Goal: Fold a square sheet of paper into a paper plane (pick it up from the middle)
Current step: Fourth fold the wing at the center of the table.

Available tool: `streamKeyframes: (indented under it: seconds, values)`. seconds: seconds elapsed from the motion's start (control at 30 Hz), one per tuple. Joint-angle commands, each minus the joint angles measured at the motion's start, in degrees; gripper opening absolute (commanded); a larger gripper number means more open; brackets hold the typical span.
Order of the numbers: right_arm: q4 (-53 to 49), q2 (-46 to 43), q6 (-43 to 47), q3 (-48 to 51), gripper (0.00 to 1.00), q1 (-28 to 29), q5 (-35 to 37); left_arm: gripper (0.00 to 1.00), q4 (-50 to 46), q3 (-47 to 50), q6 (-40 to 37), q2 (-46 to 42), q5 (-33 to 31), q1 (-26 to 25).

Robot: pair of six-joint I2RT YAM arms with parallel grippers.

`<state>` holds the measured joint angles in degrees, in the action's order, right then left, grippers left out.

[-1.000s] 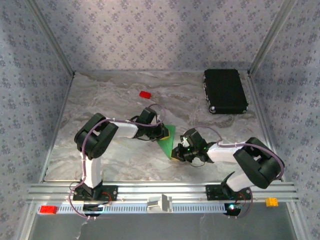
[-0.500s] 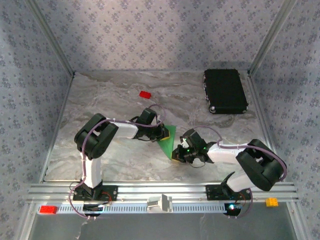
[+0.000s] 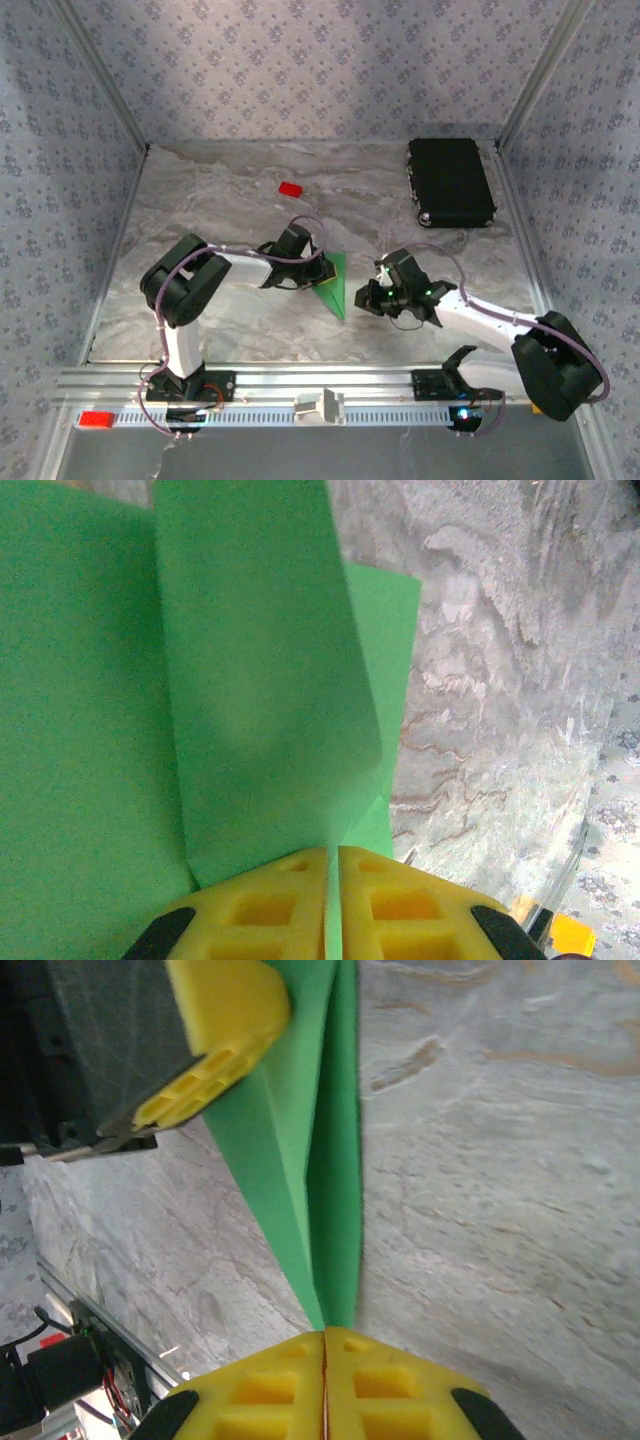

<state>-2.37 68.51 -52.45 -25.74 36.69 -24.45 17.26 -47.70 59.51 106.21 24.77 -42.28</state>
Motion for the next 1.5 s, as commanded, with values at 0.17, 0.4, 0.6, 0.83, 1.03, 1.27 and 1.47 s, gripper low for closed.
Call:
streamKeyframes:
  seconds: [0.17, 0.4, 0.6, 0.83, 1.03, 1.27, 1.47]
  values:
    - [6.27, 10.66, 1.28, -6.91, 0.05, 3.27, -3.15, 0.12, -2.69, 2.18, 2.11, -0.79, -3.91, -0.98]
    - [9.0, 18.57, 1.17, -10.38, 0.04, 4.37, -3.27, 0.12, -2.62, 1.89, 1.95, -0.39, -3.48, -1.05]
    - [9.57, 22.59, 0.78, -8.32, 0.04, 4.39, -3.13, 0.12, -2.92, 1.73, 1.71, -0.39, -3.3, -0.91]
    - [13.05, 20.24, -1.43, -0.76, 0.04, 4.85, -2.88, 0.12, -3.2, 1.74, 1.67, -0.26, -3.41, -0.41]
    - [12.97, 17.77, -1.44, 1.32, 0.05, 5.4, -3.41, 0.12, -3.29, 2.0, 1.93, -0.14, -3.56, -0.01]
    - [11.18, 15.03, -2.07, 3.02, 0.06, 7.21, -2.92, 0.11, -3.21, 1.82, 2.33, 0.42, -3.45, 0.07]
    - [9.41, 12.89, -3.11, 4.51, 0.06, 8.87, -1.68, 0.11, -3.19, 1.79, 2.34, 0.49, -3.41, 0.09]
